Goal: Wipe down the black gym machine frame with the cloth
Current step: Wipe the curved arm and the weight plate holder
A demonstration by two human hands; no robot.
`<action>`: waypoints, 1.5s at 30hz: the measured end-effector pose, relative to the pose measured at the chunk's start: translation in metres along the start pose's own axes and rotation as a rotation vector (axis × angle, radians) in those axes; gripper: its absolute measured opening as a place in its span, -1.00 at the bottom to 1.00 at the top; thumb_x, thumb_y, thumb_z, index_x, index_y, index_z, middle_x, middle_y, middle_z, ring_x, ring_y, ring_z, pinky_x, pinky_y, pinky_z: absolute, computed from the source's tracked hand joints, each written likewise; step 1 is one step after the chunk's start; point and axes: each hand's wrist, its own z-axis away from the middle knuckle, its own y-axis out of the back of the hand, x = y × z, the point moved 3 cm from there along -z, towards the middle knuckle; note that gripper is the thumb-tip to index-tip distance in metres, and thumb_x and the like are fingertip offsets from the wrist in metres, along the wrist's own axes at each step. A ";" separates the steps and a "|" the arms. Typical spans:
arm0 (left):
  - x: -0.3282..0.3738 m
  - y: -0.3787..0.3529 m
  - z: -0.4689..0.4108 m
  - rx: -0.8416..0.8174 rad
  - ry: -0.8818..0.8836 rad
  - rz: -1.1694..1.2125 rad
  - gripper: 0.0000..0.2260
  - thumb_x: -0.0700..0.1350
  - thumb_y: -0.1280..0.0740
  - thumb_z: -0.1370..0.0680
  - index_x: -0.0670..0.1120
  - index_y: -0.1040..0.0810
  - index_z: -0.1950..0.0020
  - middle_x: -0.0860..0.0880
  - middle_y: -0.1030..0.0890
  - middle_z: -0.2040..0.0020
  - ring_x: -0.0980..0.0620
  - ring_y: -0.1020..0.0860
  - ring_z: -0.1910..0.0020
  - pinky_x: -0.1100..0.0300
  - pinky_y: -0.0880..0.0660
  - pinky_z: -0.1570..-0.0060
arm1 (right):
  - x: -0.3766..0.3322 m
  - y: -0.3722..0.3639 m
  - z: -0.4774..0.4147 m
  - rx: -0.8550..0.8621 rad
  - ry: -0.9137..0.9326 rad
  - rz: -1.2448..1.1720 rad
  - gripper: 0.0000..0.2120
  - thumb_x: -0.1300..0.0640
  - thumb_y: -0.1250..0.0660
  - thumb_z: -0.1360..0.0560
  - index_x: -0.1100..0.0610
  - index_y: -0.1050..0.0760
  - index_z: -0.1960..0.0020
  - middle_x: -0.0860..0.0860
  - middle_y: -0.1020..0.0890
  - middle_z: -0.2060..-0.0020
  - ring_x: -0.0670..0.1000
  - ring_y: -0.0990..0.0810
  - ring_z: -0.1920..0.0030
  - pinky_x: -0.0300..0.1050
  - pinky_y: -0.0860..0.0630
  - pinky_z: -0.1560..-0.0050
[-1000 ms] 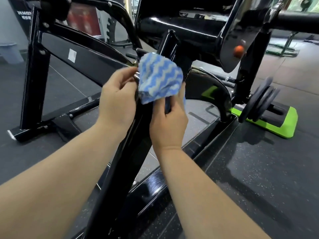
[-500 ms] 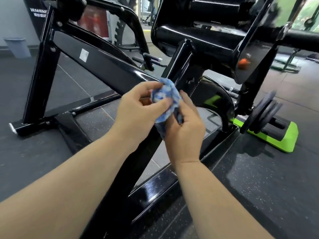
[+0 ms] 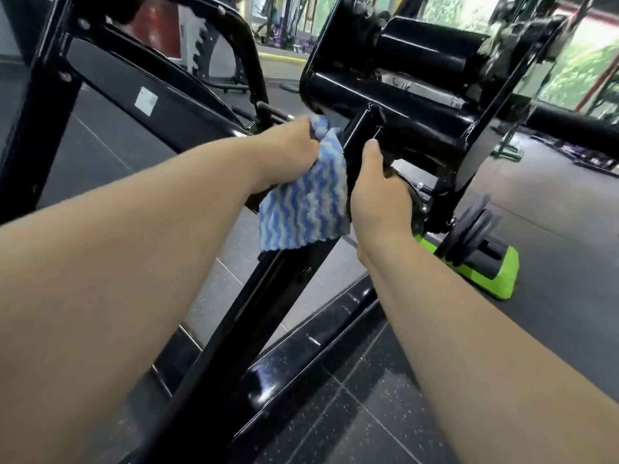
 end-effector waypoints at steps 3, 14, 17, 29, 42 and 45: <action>0.004 0.001 -0.018 -0.025 -0.028 -0.080 -0.73 -0.22 -0.10 -0.63 -0.20 -0.49 -0.25 -0.19 -0.56 -0.04 -0.16 -0.52 0.03 0.13 -0.42 0.15 | -0.009 0.000 0.004 -0.025 0.032 0.115 -0.45 -0.31 -0.04 -0.56 0.16 -0.49 0.10 -0.03 -0.51 0.29 -0.03 -0.46 0.29 -0.13 -0.37 0.28; -0.019 -0.005 -0.042 -0.016 -0.241 -0.008 -0.75 -0.09 -0.14 -0.64 -0.23 -0.54 -0.04 -0.12 -0.56 -0.01 -0.06 -0.49 0.05 0.19 -0.35 0.16 | -0.019 0.003 -0.001 -0.027 0.172 0.361 -0.36 -0.31 -0.17 -0.52 0.31 -0.19 0.15 0.07 -0.47 0.36 -0.07 -0.33 0.43 -0.37 -0.20 0.69; -0.013 -0.007 -0.036 -0.086 -0.183 0.098 -0.73 0.07 -0.19 -0.53 -0.08 -0.48 0.22 -0.04 -0.49 0.23 -0.04 -0.43 0.26 0.15 -0.34 0.19 | -0.016 0.005 -0.004 -0.028 0.174 0.379 -0.51 -0.35 -0.17 -0.50 0.08 -0.33 0.23 -0.05 -0.37 0.43 -0.11 -0.32 0.55 -0.37 -0.17 0.68; -0.063 -0.078 0.072 0.451 -0.174 0.154 -0.59 -0.05 -0.20 -0.61 -0.10 -0.30 -0.45 -0.03 -0.41 -0.37 0.00 -0.35 -0.32 0.18 -0.26 -0.26 | 0.024 0.021 -0.010 -0.230 0.117 0.315 -0.25 -0.38 -0.11 -0.49 -0.04 -0.08 -0.56 -0.04 -0.28 -0.48 0.06 -0.31 -0.42 -0.07 -0.25 -0.35; -0.064 -0.101 0.085 0.661 -0.324 -0.282 -0.41 -0.04 -0.25 -0.53 -0.23 -0.15 -0.48 -0.26 -0.28 -0.45 -0.14 -0.21 -0.34 0.23 -0.06 -0.36 | 0.093 0.008 0.017 -0.512 -0.415 -0.398 -0.67 -0.15 -0.30 -0.51 0.11 -0.59 0.16 0.08 -0.66 0.24 0.07 -0.64 0.24 -0.04 -0.64 0.14; -0.077 -0.102 0.105 0.504 -0.304 -0.182 -0.42 -0.21 -0.24 -0.53 -0.09 -0.15 -0.53 -0.06 -0.22 -0.50 0.05 -0.15 -0.44 0.44 0.01 -0.38 | 0.097 -0.003 0.035 -0.694 -0.456 -0.344 -0.76 -0.02 -0.40 -0.49 0.17 -0.61 0.11 0.12 -0.63 0.25 0.05 -0.61 0.27 -0.10 -0.65 0.25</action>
